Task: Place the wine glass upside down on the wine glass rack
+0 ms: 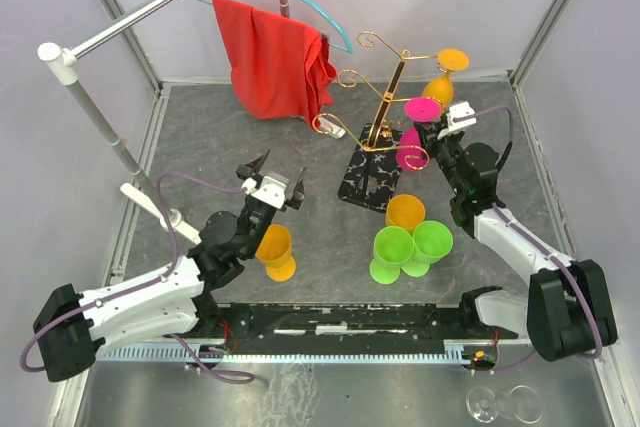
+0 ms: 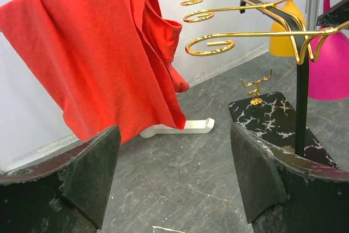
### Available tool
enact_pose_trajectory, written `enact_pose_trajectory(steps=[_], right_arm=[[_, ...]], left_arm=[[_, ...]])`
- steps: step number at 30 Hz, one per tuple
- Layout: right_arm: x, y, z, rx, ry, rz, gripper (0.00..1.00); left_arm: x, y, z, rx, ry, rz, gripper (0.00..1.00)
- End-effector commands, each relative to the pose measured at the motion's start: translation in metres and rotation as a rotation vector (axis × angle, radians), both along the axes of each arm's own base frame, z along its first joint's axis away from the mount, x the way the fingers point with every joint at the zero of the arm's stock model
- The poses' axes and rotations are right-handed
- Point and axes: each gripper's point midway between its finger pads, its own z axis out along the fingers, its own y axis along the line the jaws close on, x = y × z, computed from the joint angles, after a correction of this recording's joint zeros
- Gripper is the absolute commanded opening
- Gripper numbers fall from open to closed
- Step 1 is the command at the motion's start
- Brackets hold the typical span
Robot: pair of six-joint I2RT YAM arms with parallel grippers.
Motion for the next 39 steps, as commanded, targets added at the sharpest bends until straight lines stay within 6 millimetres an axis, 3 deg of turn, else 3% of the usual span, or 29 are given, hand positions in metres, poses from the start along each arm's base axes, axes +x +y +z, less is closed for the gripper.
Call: enact_pose_trajectory(steps=[1, 10, 14, 25, 39], right_arm=[[0.010, 0.004, 0.035, 0.019, -0.097, 0.018, 0.01], [0.032, 0.002, 0.025, 0.026, -0.050, -0.013, 0.01], [0.038, -0.009, 0.023, 0.033, -0.045, -0.069, 0.01], [0.035, -0.056, 0.011, 0.025, -0.008, -0.234, 0.01], [0.033, -0.084, -0.007, 0.042, 0.029, -0.262, 0.01]], left_arm=[[0.003, 0.005, 0.014, -0.025, -0.044, 0.031, 0.88], [0.007, 0.003, 0.010, -0.006, -0.038, 0.041, 0.89], [0.010, 0.003, 0.009, -0.003, -0.036, 0.048, 0.89], [0.014, 0.000, 0.003, -0.004, -0.015, 0.045, 0.90], [0.017, -0.003, -0.003, -0.007, 0.002, 0.039, 0.90]])
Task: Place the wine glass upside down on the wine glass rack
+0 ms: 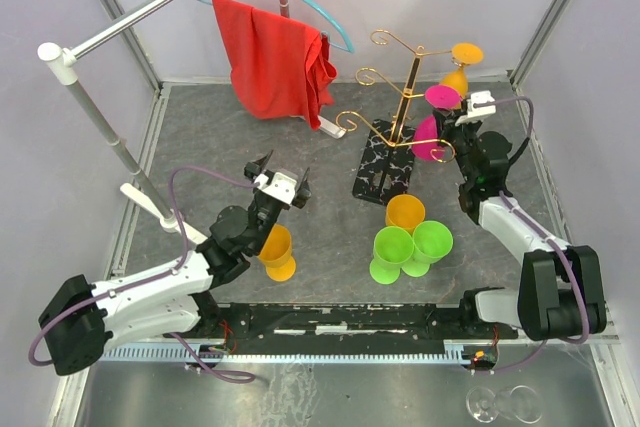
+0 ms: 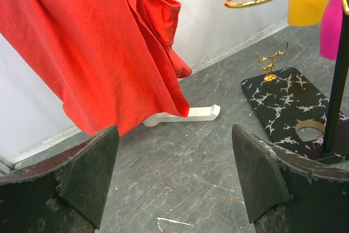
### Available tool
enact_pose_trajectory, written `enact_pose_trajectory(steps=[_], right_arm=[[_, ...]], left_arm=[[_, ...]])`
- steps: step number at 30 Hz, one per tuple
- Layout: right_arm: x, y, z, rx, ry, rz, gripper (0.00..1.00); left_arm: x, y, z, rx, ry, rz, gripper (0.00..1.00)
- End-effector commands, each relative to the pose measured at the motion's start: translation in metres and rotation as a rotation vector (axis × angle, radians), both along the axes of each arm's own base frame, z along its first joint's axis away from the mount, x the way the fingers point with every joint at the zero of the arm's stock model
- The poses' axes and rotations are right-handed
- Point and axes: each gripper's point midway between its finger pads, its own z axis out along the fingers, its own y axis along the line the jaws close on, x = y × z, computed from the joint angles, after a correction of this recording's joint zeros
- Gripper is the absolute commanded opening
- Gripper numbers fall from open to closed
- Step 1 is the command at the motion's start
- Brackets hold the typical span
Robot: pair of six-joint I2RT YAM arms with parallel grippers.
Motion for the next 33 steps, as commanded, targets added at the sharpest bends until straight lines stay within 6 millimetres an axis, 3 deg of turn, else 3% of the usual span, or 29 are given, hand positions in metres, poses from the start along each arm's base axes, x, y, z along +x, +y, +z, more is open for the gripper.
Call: enact_pose_trajectory(steps=[1, 7, 23, 33], right_arm=[[-0.002, -0.039, -0.010, -0.005, 0.024, -0.145, 0.01], [0.001, -0.045, -0.015, -0.005, 0.022, -0.160, 0.01], [0.014, -0.033, -0.012, 0.027, -0.117, -0.064, 0.01], [0.002, -0.044, -0.013, -0.005, -0.088, -0.095, 0.01]], left_arm=[[0.003, 0.001, 0.019, -0.070, -0.033, 0.010, 0.90], [0.004, -0.001, 0.017, -0.069, -0.027, 0.004, 0.90], [0.007, 0.001, 0.010, -0.056, -0.025, 0.017, 0.91], [0.009, 0.000, 0.011, -0.061, -0.023, 0.013, 0.92]])
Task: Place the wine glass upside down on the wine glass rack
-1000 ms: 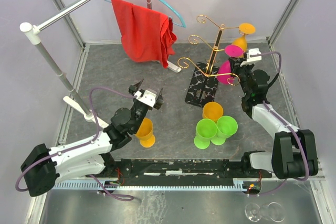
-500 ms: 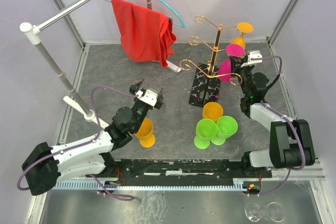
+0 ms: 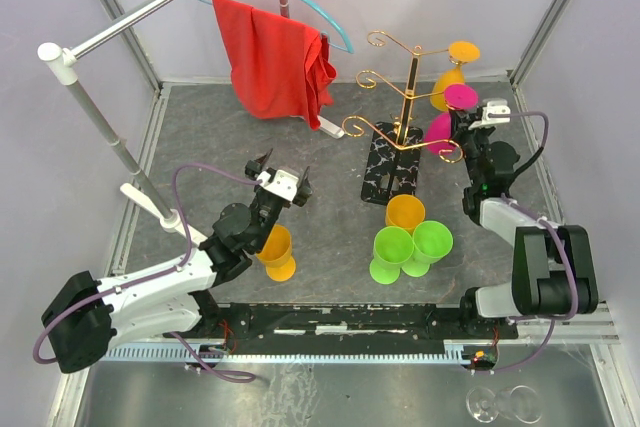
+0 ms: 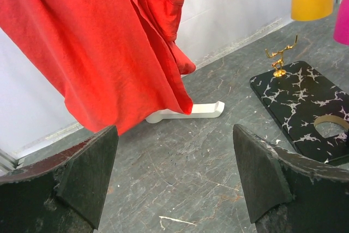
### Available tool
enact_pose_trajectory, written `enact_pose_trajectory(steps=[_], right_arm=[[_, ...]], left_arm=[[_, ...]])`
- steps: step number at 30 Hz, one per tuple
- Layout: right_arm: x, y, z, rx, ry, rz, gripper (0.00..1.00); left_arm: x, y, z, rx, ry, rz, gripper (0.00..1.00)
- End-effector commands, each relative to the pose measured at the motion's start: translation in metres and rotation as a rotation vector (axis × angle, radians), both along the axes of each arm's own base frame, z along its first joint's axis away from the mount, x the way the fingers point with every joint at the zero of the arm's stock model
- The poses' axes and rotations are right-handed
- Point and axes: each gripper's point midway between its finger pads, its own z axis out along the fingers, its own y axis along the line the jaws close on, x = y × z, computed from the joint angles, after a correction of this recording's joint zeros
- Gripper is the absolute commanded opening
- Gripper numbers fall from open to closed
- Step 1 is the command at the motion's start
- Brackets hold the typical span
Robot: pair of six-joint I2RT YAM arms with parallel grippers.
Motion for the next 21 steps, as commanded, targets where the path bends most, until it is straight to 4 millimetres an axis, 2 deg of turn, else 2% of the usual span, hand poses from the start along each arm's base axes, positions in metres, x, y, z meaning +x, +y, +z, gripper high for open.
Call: enact_pose_trajectory(steps=[1, 8, 15, 21], right_arm=[[-0.015, -0.005, -0.005, -0.034, 0.027, -0.016, 0.01], [-0.038, -0.002, -0.004, -0.054, 0.047, 0.000, 0.01], [-0.039, 0.009, -0.012, -0.048, 0.078, 0.061, 0.03], [-0.046, 0.002, -0.012, -0.057, 0.102, 0.025, 0.23]], left_arm=[[0.001, -0.001, 0.018, -0.077, -0.034, -0.008, 0.92], [-0.001, -0.002, 0.021, -0.093, -0.028, -0.024, 0.92], [-0.003, -0.008, 0.018, -0.050, 0.021, -0.055, 0.94], [-0.002, -0.017, 0.017, -0.028, 0.086, -0.086, 0.96]])
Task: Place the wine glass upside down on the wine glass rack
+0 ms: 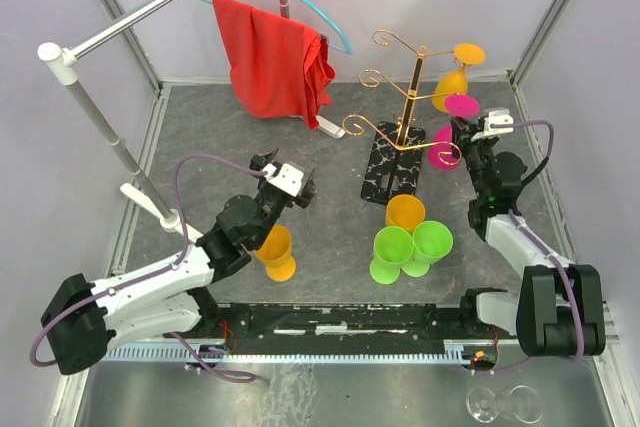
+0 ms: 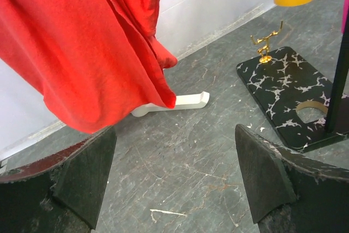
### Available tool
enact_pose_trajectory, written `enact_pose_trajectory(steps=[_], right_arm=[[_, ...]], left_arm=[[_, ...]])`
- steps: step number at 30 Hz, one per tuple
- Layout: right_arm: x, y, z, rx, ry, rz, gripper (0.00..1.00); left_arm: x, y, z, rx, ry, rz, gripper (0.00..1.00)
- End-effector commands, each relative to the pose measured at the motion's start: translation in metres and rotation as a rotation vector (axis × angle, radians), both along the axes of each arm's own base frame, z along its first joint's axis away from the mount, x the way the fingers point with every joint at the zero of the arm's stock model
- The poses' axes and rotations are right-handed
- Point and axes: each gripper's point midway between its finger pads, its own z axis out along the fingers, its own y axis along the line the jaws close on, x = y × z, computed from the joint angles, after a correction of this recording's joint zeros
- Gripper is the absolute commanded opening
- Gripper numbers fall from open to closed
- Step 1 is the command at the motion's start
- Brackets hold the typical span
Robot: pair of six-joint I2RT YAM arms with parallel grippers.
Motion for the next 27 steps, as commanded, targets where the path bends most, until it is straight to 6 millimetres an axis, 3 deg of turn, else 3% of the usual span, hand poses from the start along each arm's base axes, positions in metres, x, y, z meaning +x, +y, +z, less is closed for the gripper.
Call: enact_pose_trajectory(steps=[1, 6, 15, 22, 27], right_arm=[[-0.009, -0.003, -0.015, -0.023, 0.070, -0.010, 0.25], [-0.017, -0.010, -0.016, -0.018, 0.100, -0.051, 0.35], [-0.046, -0.032, -0.023, 0.008, 0.173, -0.180, 0.43], [-0.080, -0.061, -0.013, 0.056, 0.268, -0.354, 0.54], [-0.107, -0.077, -0.004, 0.095, 0.345, -0.462, 0.54]], left_arm=[[-0.002, -0.009, 0.021, -0.058, 0.027, -0.042, 0.96], [-0.006, -0.012, 0.026, -0.082, 0.051, -0.068, 0.96], [-0.021, -0.005, 0.039, -0.166, 0.099, -0.102, 0.97], [-0.022, 0.006, 0.045, -0.165, 0.291, -0.011, 0.97], [-0.028, 0.020, 0.040, -0.142, 0.439, 0.079, 0.97]])
